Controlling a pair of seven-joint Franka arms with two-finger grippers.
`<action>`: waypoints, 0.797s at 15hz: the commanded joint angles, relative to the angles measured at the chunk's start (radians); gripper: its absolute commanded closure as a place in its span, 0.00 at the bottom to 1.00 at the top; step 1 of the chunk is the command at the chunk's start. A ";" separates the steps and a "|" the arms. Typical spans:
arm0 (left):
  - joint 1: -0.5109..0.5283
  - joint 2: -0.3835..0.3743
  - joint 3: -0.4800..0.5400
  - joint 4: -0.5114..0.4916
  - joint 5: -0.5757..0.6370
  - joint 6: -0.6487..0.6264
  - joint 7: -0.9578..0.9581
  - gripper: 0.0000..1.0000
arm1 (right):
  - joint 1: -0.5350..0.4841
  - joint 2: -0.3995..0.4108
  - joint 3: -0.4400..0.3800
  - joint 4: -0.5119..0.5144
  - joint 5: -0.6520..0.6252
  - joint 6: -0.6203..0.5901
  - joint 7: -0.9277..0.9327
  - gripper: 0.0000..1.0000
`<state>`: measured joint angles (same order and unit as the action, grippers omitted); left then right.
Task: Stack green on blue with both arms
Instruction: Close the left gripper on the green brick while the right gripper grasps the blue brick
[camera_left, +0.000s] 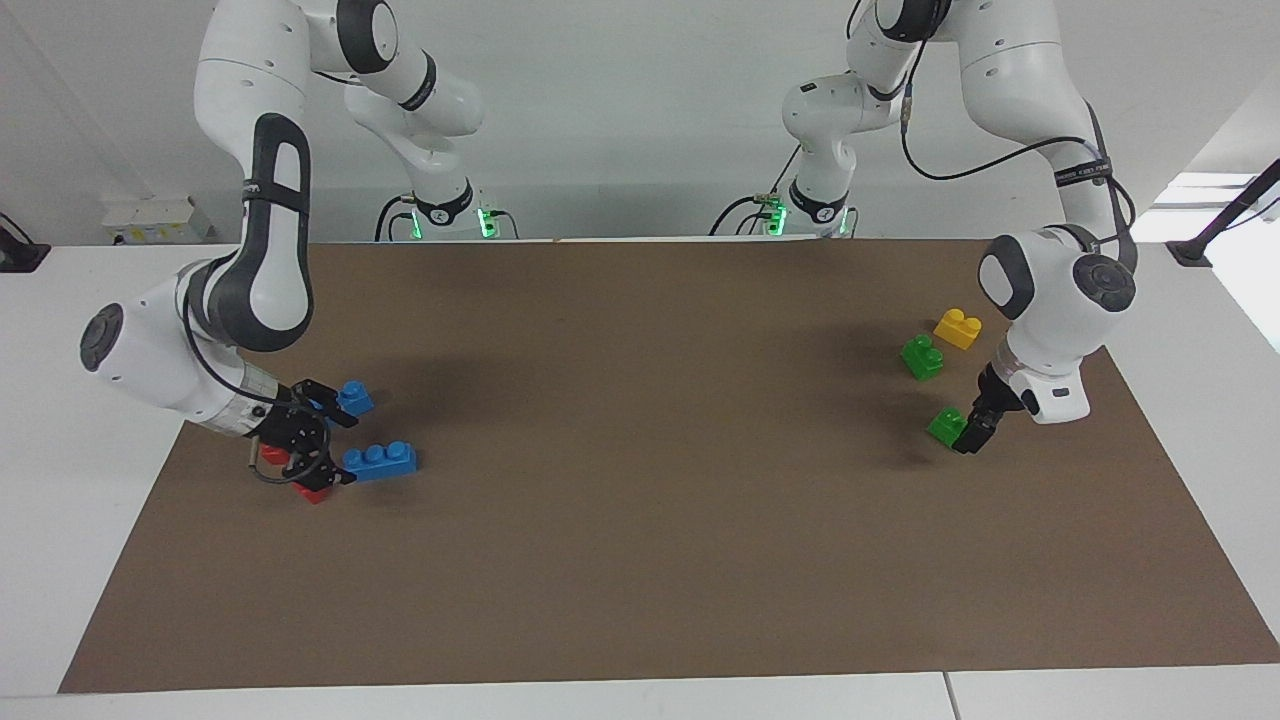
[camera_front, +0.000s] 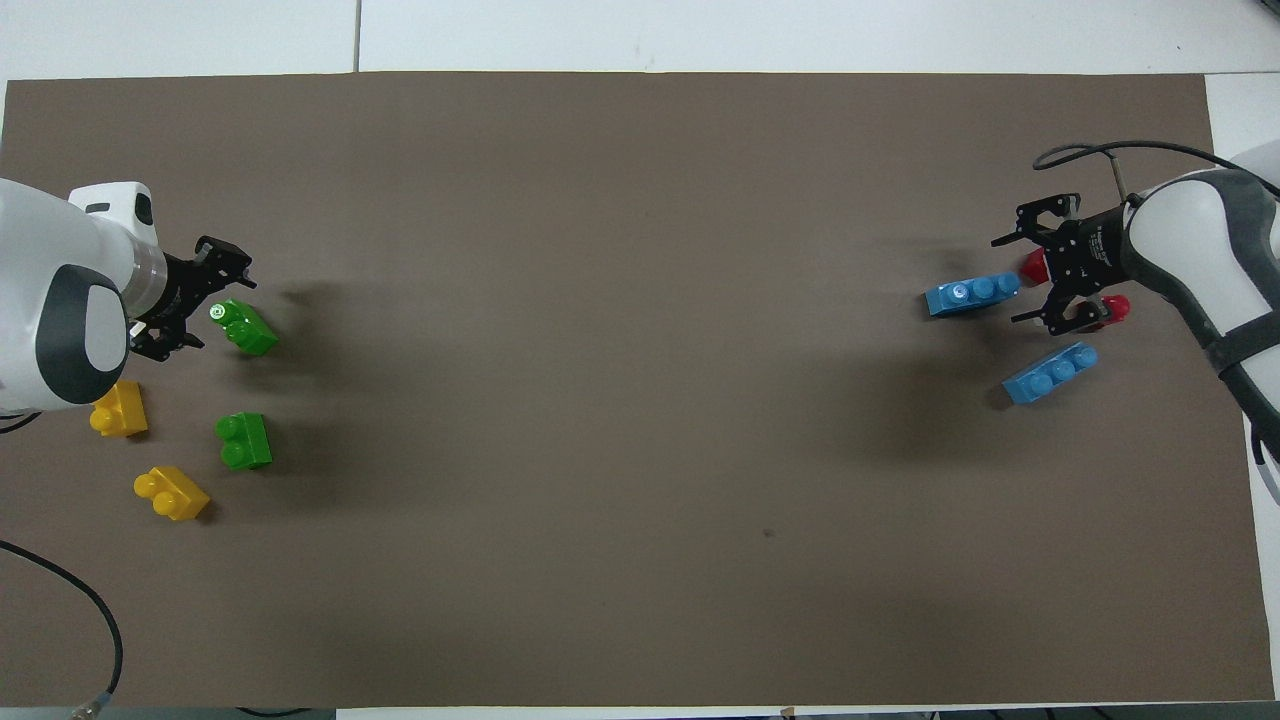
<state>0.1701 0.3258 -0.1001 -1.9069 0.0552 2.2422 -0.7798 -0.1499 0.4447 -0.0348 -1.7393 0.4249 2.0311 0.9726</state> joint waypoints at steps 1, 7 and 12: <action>0.006 0.016 0.000 -0.014 0.018 0.043 -0.015 0.00 | 0.004 -0.012 0.007 -0.046 0.028 0.050 -0.032 0.03; 0.008 0.025 -0.001 -0.038 0.017 0.062 -0.015 0.01 | -0.005 0.006 0.007 -0.068 0.037 0.098 -0.064 0.03; 0.020 0.025 -0.003 -0.041 0.017 0.066 -0.012 0.07 | -0.011 0.006 0.007 -0.068 0.041 0.100 -0.074 0.03</action>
<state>0.1787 0.3563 -0.0994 -1.9310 0.0552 2.2840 -0.7798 -0.1494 0.4528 -0.0341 -1.7950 0.4294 2.1082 0.9350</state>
